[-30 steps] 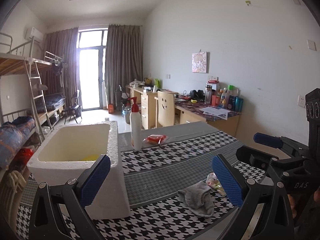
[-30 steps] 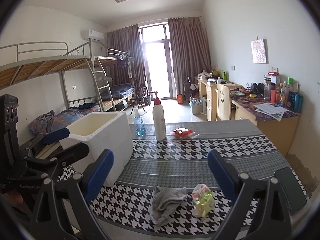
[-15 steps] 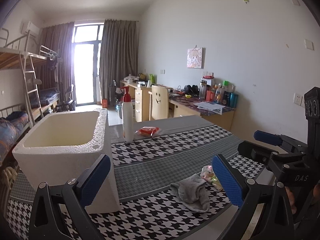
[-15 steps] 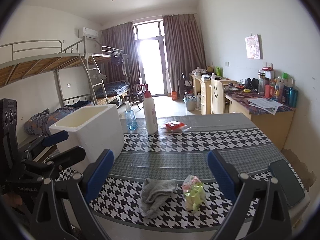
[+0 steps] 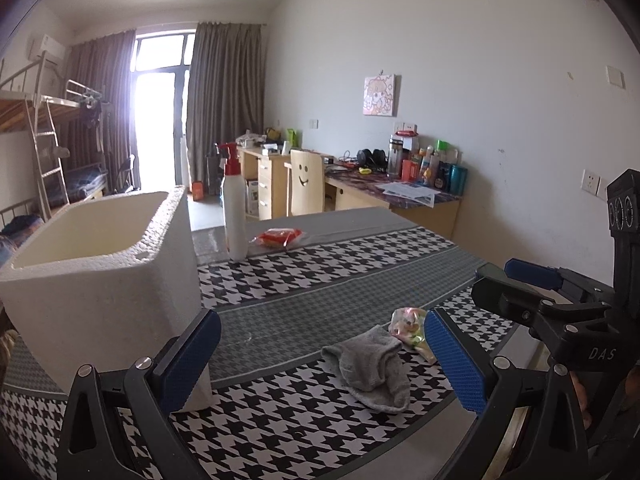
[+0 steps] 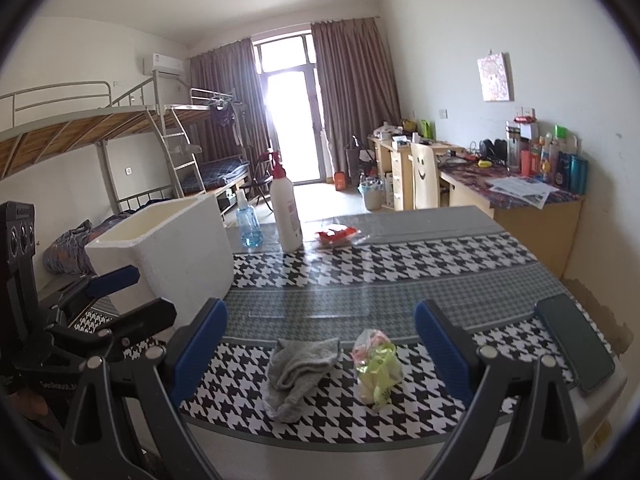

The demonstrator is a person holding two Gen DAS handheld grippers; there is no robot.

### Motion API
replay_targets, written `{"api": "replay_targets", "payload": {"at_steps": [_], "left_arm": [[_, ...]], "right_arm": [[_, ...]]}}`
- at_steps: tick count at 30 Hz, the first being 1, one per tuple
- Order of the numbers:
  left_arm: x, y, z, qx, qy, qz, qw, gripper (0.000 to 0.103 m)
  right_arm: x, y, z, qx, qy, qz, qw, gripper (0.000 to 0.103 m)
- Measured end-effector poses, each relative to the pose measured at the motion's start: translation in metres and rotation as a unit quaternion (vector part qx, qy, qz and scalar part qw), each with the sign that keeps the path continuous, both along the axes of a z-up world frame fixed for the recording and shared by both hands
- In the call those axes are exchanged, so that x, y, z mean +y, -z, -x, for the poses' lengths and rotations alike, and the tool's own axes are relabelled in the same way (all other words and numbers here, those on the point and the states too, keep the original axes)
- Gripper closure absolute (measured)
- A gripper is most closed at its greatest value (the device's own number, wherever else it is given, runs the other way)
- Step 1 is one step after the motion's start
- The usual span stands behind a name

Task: Organize soft objects
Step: 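Move left gripper toward grey sock while right gripper approaches clear plastic bag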

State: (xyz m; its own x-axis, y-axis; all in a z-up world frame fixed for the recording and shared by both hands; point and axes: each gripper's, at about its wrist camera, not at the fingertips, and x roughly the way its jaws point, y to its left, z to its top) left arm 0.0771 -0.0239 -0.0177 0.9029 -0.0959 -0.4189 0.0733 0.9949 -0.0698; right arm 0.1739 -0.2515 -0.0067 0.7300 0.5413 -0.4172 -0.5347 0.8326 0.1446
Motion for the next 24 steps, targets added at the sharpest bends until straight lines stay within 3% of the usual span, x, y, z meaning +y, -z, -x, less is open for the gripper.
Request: {"api": "replay_targets", "payload": {"at_steps": [24], "left_arm": [[-0.022, 0.037, -0.031, 0.075, 0.029, 0.004, 0.9968, 0.001]], "right_arm": [[-0.007, 0.028, -0.021, 0.051, 0.016, 0.030, 0.998, 0.006]]}}
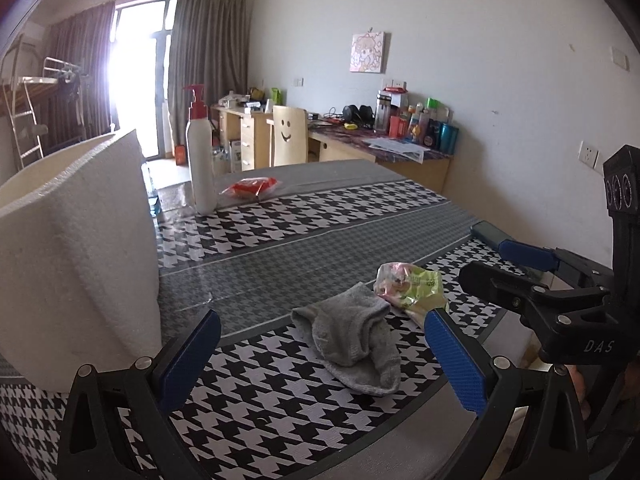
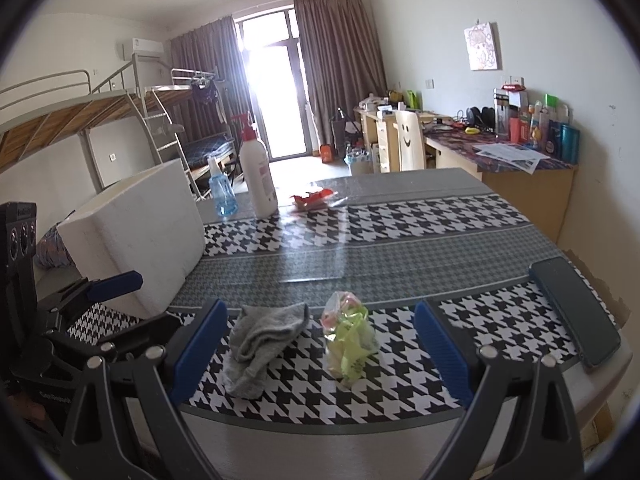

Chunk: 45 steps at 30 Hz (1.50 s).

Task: Organize soft objects
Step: 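Move left gripper toward grey sock while right gripper approaches clear plastic bag, then close left gripper on grey sock while right gripper closes on plastic bag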

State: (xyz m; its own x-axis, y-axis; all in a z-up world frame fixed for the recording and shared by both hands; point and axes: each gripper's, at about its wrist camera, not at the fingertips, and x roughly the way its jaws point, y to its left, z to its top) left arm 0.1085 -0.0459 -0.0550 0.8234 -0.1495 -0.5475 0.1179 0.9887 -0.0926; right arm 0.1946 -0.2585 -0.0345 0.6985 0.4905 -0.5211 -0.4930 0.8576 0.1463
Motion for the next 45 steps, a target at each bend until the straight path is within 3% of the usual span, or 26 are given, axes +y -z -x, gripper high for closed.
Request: {"api": "replay_targets", "payload": {"at_steps": [28, 30, 34, 37, 43, 45], "left_arm": [[-0.012, 0.035, -0.033, 0.080, 0.027, 0.002, 0.9964, 0.001], [-0.012, 0.037, -0.036, 0.089, 0.026, 0.001, 0.9957, 0.007], [-0.015, 0.040, -0.041, 0.096, 0.030, -0.003, 0.9949, 0.008], [-0.019, 0.047, -0.044, 0.112, 0.041, -0.010, 0.9929, 0.019], [-0.024, 0.051, -0.049, 0.117, 0.039, -0.023, 0.9921, 0.022], [-0.026, 0.053, -0.051, 0.120, 0.040, -0.027, 0.9916, 0.029]], "right_arm": [[-0.004, 0.031, -0.018, 0.045, 0.021, 0.036, 0.998, 0.006], [-0.004, 0.033, -0.021, 0.050, 0.022, 0.034, 0.998, 0.006], [-0.006, 0.037, -0.028, 0.058, 0.026, 0.036, 0.997, 0.006], [-0.007, 0.040, -0.030, 0.063, 0.026, 0.034, 0.997, 0.006], [-0.005, 0.042, -0.033, 0.070, 0.019, 0.030, 0.997, 0.006], [-0.006, 0.043, -0.034, 0.071, 0.019, 0.031, 0.997, 0.006]]}}
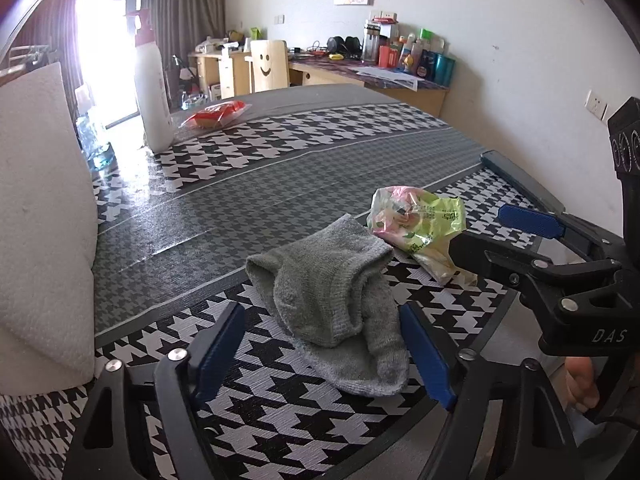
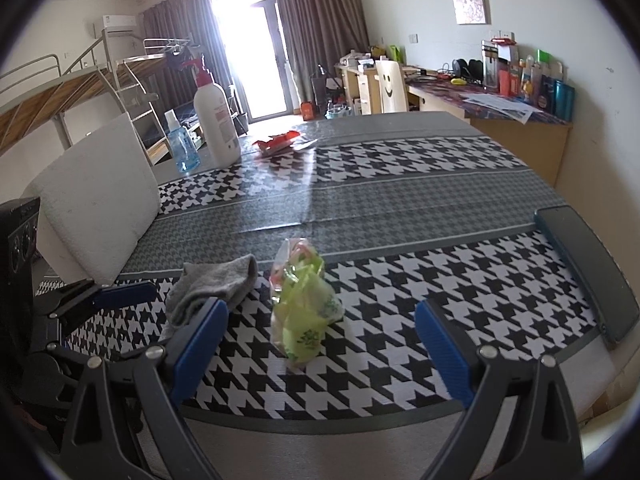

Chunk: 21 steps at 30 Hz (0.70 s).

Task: Organize soft objects
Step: 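Close left gripper on grey sock while right gripper closes on plastic bag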

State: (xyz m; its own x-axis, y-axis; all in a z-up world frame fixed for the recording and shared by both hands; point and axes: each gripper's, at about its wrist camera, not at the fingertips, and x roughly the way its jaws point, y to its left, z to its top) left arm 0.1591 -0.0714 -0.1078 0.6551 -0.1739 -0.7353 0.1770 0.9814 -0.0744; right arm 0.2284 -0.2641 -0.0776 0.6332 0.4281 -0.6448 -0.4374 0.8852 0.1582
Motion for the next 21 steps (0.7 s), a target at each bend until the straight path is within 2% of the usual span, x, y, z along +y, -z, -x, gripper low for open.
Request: {"api": "replay_targets", "payload": {"at_steps": [9, 13, 16, 18, 21], "left_arm": [[-0.003, 0.004, -0.005, 0.006, 0.004, -0.010, 0.9999, 0.046], [-0.001, 0.004, -0.006, 0.004, -0.001, -0.013, 0.9999, 0.055], [0.001, 0.005, -0.006, -0.001, -0.007, -0.016, 0.9998, 0.065], [0.003, 0.005, -0.007, -0.004, -0.014, -0.017, 0.9998, 0.077], [0.007, 0.004, -0.008, -0.003, -0.016, -0.009, 0.9998, 0.083]], "right_arm": [[0.002, 0.002, -0.004, 0.008, -0.009, -0.009, 1.000, 0.006], [0.005, 0.004, -0.005, 0.013, -0.017, -0.012, 1.000, 0.013], [0.009, 0.006, -0.005, 0.014, -0.015, -0.004, 1.000, 0.016], [0.009, 0.007, -0.005, 0.015, -0.011, 0.000, 1.000, 0.016], [0.010, 0.007, -0.004, 0.013, -0.012, -0.002, 1.000, 0.016]]}}
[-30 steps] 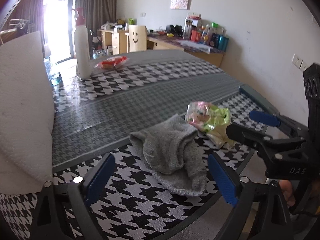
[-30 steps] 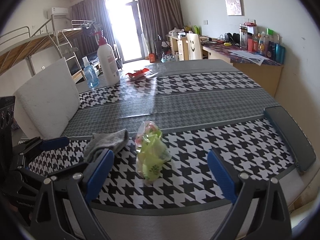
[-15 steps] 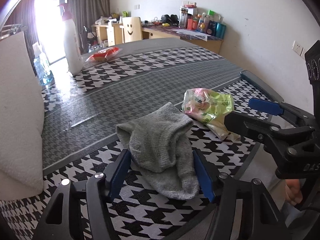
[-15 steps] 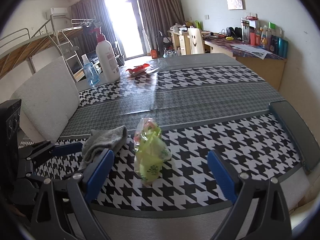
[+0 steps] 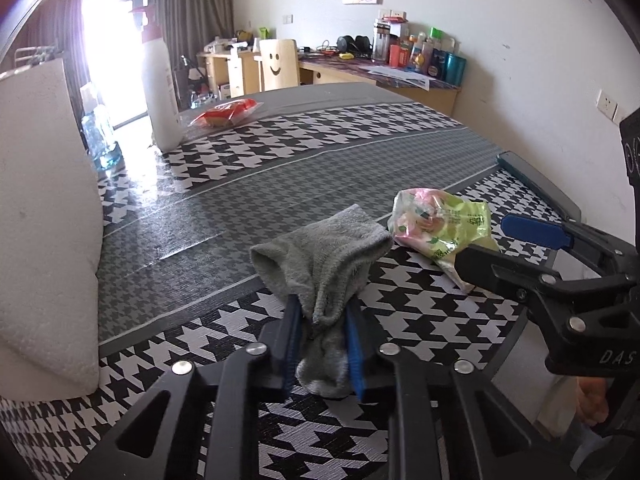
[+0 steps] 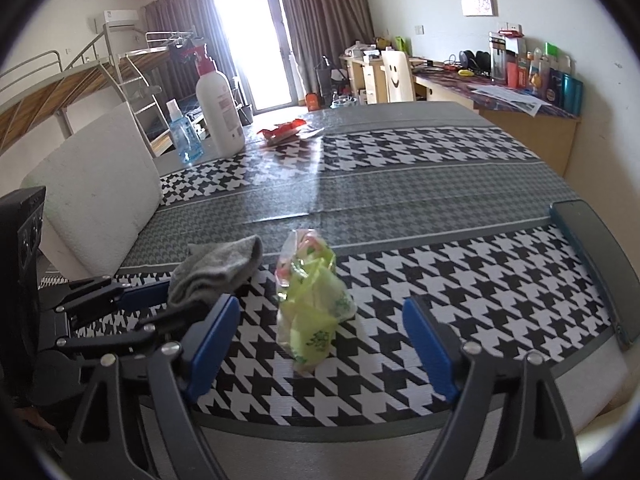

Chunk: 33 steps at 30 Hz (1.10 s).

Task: Organize soft objects
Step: 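Close left gripper on grey sock while right gripper closes on plastic bag, then lift grey sock with left gripper while right gripper lifts plastic bag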

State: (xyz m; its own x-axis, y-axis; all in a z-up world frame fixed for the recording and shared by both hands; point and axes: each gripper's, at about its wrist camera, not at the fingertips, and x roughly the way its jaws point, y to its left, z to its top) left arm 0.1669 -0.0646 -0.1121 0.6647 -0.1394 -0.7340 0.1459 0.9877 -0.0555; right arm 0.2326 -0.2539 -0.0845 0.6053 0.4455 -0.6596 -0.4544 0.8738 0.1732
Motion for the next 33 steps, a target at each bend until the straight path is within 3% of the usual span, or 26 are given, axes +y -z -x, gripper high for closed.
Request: {"api": "replay_targets", "payload": {"at_steps": [11, 17, 25, 33], "left_arm": [[0.008, -0.006, 0.009, -0.010, 0.001, 0.013, 0.9999, 0.084], [0.012, -0.009, 0.016, -0.017, -0.002, 0.015, 0.9997, 0.084], [0.018, -0.013, 0.020, -0.020, -0.008, 0.017, 0.9996, 0.084], [0.019, -0.016, 0.025, -0.026, -0.007, 0.014, 0.9995, 0.084]], "right_arm": [[0.012, 0.000, 0.001, -0.007, 0.002, 0.028, 1.000, 0.017], [0.021, 0.005, -0.001, 0.004, 0.007, 0.049, 0.999, 0.030], [0.022, 0.011, -0.006, 0.012, 0.023, 0.062, 0.998, 0.036], [0.024, 0.012, -0.008, 0.011, 0.035, 0.071, 0.997, 0.055]]}}
